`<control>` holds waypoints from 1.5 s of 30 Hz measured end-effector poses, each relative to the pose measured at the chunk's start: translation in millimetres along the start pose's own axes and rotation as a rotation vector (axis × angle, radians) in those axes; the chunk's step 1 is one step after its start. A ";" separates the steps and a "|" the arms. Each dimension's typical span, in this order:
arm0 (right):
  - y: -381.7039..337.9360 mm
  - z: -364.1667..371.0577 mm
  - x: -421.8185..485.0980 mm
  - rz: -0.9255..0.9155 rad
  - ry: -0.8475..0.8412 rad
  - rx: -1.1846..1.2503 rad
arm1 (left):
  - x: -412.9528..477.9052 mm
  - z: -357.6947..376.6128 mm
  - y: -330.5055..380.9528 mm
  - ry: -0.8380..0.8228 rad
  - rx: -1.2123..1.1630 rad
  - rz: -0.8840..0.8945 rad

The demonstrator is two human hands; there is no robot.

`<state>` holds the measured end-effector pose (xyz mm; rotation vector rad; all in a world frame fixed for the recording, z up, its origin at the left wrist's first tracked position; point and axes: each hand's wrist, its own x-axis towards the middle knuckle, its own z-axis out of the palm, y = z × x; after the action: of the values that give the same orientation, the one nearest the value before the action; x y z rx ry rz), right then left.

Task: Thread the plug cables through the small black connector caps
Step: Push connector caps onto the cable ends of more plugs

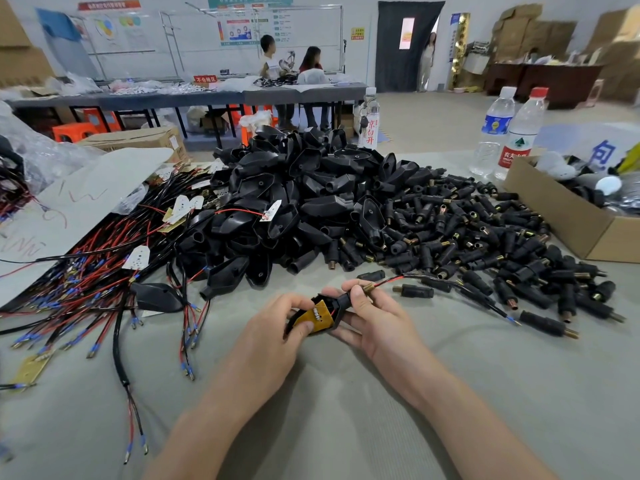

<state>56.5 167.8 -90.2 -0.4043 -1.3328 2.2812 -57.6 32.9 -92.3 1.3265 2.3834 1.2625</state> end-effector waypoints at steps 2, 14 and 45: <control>1.2 -0.7 0.6 0.000 0.002 -0.015 | 0.8 1.2 -0.8 0.000 -0.017 -0.038; 4.7 -2.8 2.0 -0.020 0.006 -0.055 | -1.3 1.3 4.6 0.110 0.010 0.015; -3.7 -1.9 0.5 -0.006 0.083 0.021 | -1.6 -15.4 9.3 0.010 -0.236 0.109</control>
<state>57.8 170.9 -87.9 -0.4816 -1.2671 2.2460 -58.0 24.9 -76.2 1.3941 2.1131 1.5279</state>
